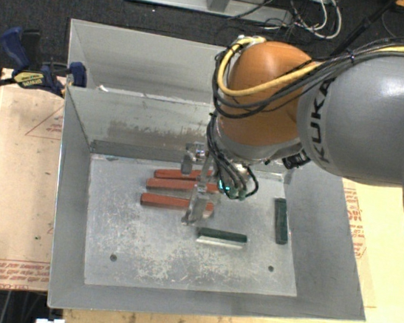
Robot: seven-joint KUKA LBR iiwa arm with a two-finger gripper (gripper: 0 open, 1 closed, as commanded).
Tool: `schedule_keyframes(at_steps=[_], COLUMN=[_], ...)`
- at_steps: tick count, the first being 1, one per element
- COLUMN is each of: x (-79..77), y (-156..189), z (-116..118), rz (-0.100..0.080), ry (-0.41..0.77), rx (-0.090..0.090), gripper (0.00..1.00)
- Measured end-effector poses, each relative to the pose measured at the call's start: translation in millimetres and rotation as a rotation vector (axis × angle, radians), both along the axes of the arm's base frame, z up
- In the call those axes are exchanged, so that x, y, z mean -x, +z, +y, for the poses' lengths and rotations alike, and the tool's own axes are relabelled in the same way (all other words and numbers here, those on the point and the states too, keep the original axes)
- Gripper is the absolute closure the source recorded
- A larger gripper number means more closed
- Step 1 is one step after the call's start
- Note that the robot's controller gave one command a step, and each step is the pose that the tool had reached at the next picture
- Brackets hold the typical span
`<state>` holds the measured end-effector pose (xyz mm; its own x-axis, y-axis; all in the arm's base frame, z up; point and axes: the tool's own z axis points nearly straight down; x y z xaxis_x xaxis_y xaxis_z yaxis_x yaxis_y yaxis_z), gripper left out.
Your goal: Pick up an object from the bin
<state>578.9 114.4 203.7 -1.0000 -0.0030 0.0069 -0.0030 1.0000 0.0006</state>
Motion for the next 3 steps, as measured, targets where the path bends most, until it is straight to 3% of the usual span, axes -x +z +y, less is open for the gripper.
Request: schedule_keyframes(at_steps=[1, 2, 3], x=[-1.7, -54.0, -50.8], y=[4.5, -128.7, -132.5], z=[-0.6, -47.5, -48.0], rz=[-0.008, -0.013, -0.003], ry=[-0.002, 0.058, 0.058], rx=[-0.001, -0.003, -0.002], gripper=[0.00, 1.00, 0.00])
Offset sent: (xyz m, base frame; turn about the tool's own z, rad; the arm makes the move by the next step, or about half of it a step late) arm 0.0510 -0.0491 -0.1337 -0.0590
